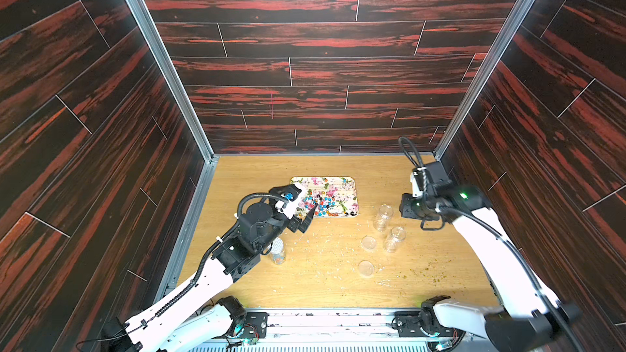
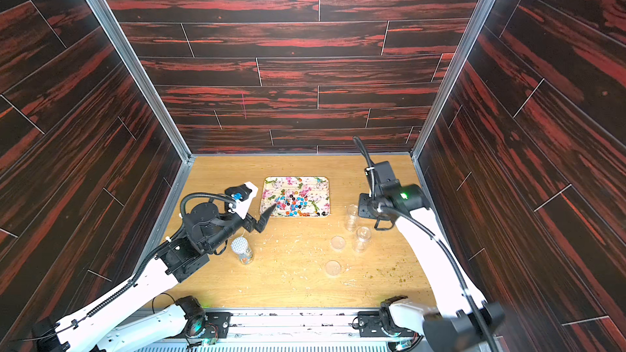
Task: Pour the candies out of the jar
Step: Place the jar at the center of the board, then pick up the jar from the center of the board.
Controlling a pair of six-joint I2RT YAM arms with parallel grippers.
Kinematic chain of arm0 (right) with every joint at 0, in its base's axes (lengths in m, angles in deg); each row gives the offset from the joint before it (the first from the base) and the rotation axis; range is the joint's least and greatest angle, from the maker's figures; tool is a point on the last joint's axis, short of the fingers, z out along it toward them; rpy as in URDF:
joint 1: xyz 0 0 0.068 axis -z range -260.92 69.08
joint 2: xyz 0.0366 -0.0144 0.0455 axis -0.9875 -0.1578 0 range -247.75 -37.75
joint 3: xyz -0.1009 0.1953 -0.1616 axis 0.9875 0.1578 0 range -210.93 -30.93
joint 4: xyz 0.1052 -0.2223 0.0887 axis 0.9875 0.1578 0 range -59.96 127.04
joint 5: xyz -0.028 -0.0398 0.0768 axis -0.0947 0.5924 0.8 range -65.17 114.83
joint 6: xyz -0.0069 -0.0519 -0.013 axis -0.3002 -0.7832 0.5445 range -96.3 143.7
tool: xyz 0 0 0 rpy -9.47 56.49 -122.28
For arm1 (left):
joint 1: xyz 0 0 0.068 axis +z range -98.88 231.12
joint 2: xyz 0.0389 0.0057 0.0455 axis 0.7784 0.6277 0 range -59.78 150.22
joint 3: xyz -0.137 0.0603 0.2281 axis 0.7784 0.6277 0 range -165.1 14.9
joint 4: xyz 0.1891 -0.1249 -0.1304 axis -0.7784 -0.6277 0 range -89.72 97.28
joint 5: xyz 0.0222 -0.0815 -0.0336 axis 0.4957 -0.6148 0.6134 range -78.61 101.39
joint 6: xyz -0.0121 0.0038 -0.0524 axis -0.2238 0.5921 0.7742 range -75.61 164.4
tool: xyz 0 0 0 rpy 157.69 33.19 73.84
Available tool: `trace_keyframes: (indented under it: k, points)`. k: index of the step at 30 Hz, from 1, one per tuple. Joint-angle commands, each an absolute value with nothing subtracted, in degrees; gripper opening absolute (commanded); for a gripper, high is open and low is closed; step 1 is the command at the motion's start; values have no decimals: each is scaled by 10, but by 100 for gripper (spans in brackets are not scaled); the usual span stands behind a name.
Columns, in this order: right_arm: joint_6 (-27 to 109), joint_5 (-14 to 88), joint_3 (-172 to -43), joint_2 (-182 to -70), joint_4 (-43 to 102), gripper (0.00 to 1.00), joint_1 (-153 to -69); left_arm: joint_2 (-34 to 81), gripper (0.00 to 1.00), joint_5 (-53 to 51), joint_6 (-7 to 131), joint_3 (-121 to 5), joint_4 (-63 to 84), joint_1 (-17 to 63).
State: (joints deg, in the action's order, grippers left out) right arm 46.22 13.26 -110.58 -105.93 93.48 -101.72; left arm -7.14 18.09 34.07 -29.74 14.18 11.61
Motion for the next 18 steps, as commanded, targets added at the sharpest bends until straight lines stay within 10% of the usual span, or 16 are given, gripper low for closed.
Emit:
trace_keyframes:
  k: [1, 13, 15, 18]
  points:
    - [458, 183, -1066, -1015, 875, 47, -1020, -79, 100, 246, 376, -295, 177, 115]
    - [501, 295, -905, -957, 659, 69, -1022, -87, 100, 427, 552, -296, 174, 115]
    - [509, 304, -878, -948, 613, 93, -1033, -117, 100, 443, 553, -290, 147, 115]
    - [493, 294, -852, -951, 563, 99, -1085, -168, 100, 467, 565, -277, 106, 117]
